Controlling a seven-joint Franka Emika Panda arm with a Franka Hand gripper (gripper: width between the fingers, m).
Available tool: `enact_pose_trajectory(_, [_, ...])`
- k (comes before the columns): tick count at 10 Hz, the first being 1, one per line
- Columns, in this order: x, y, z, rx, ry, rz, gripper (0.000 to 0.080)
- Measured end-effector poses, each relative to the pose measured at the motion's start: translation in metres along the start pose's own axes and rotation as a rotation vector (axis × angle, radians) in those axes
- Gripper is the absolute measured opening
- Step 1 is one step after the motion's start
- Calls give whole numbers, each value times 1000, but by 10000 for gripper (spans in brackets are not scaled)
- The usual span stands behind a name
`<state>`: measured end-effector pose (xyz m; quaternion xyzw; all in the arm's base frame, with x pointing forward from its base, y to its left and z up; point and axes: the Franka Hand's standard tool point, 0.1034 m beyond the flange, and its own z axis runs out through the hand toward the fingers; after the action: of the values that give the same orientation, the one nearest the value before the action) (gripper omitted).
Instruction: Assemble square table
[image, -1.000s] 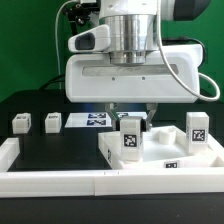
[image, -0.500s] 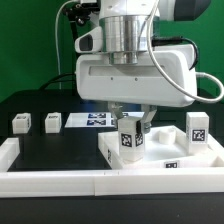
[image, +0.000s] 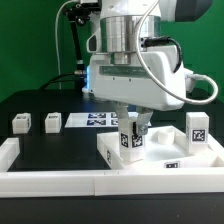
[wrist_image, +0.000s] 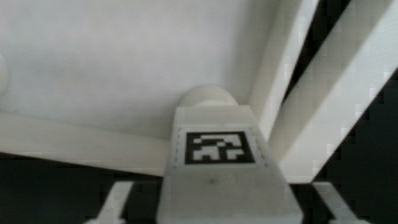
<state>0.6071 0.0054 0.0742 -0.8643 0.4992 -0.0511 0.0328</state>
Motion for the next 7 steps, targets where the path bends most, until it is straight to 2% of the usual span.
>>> enact_pose_trajectory(1, [0, 0, 0, 0, 0, -36, 391])
enact_pose_trajectory(2, [0, 0, 0, 0, -1, -63, 391])
enact_pose_trajectory(3, [0, 0, 0, -2, 1, -148, 567])
enact_pose_trajectory(4, [-2, -1, 0, -1, -1, -285, 632])
enact_pose_trajectory(7, [-6, -2, 1, -1, -7, -567, 649])
